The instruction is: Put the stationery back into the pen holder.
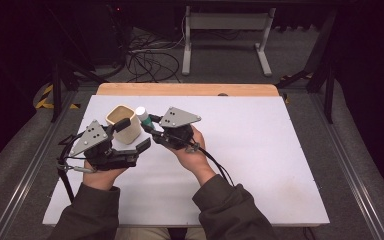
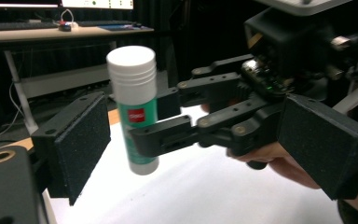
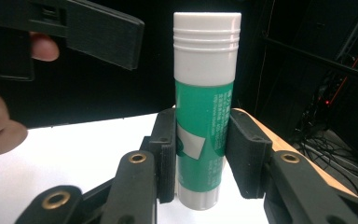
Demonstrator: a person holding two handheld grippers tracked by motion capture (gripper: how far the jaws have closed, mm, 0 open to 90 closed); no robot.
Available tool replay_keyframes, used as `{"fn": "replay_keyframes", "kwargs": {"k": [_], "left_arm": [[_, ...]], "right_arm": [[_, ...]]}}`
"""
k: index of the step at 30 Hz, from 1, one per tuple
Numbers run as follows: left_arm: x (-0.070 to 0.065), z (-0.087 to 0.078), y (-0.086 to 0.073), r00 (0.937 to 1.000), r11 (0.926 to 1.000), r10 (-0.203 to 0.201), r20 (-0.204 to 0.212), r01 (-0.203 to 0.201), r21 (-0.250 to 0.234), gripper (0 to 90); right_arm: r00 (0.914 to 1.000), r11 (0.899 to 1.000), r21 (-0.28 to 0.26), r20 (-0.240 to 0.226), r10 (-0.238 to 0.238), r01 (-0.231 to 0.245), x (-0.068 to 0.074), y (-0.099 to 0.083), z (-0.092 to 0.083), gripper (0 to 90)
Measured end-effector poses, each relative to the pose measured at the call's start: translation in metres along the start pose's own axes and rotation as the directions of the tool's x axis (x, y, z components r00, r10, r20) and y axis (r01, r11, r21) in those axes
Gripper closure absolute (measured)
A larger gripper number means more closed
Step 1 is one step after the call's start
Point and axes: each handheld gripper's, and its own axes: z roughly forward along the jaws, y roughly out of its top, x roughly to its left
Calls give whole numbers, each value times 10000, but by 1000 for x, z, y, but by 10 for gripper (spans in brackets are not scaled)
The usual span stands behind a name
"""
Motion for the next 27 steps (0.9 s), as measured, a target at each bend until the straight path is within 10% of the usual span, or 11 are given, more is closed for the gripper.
{"fn": "replay_keyframes", "kwargs": {"k": [27], "left_arm": [[2, -5, 3, 9999, 9998, 76, 107, -74, -167, 92]], "right_arm": [[9954, 9898, -1056, -105, 953, -959, -14, 6, 49, 658]]}}
